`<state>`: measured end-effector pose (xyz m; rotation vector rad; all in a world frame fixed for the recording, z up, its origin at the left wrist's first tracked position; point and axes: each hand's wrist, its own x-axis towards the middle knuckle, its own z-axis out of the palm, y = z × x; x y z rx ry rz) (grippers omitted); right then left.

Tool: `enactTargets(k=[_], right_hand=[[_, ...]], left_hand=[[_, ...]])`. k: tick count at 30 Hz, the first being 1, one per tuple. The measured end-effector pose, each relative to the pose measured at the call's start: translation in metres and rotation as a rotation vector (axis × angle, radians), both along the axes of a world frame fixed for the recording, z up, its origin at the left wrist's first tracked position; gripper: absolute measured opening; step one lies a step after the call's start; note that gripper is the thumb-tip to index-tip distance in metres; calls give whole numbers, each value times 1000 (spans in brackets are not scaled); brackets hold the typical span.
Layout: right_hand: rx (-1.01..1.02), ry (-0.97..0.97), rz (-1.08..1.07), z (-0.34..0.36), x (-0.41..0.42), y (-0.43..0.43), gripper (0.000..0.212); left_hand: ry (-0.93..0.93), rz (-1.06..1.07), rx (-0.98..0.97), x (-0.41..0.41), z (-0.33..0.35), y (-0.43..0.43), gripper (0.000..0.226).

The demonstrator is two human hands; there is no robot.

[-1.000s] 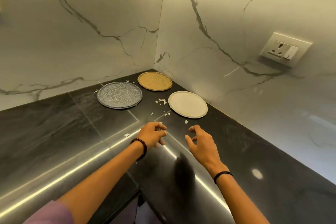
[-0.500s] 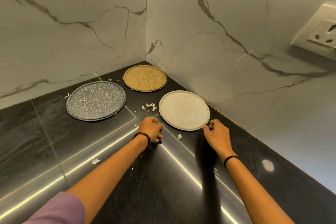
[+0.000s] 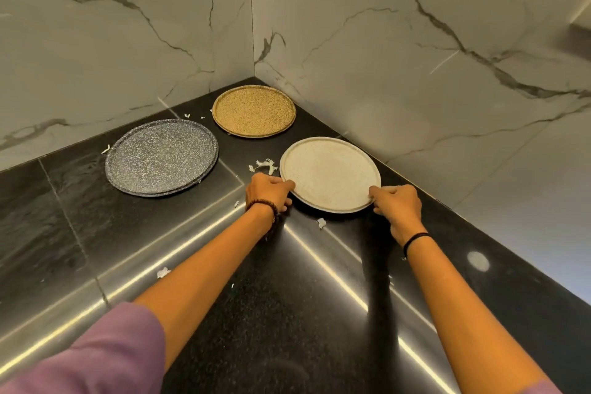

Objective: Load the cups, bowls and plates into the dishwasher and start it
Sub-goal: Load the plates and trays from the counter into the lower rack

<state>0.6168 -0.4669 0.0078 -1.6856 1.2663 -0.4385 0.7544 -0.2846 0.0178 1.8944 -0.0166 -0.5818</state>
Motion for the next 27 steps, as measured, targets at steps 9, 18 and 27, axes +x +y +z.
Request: enactTargets(k=[9, 18, 27], right_hand=[[230, -332, -94, 28, -74, 86, 8], [390, -520, -285, 53, -185, 239, 14], [324, -503, -411, 40, -325, 389, 21]], left_hand=[[41, -58, -185, -53, 21, 77, 9], [135, -186, -267, -143, 26, 199, 6], [183, -395, -239, -241, 34, 310, 15]])
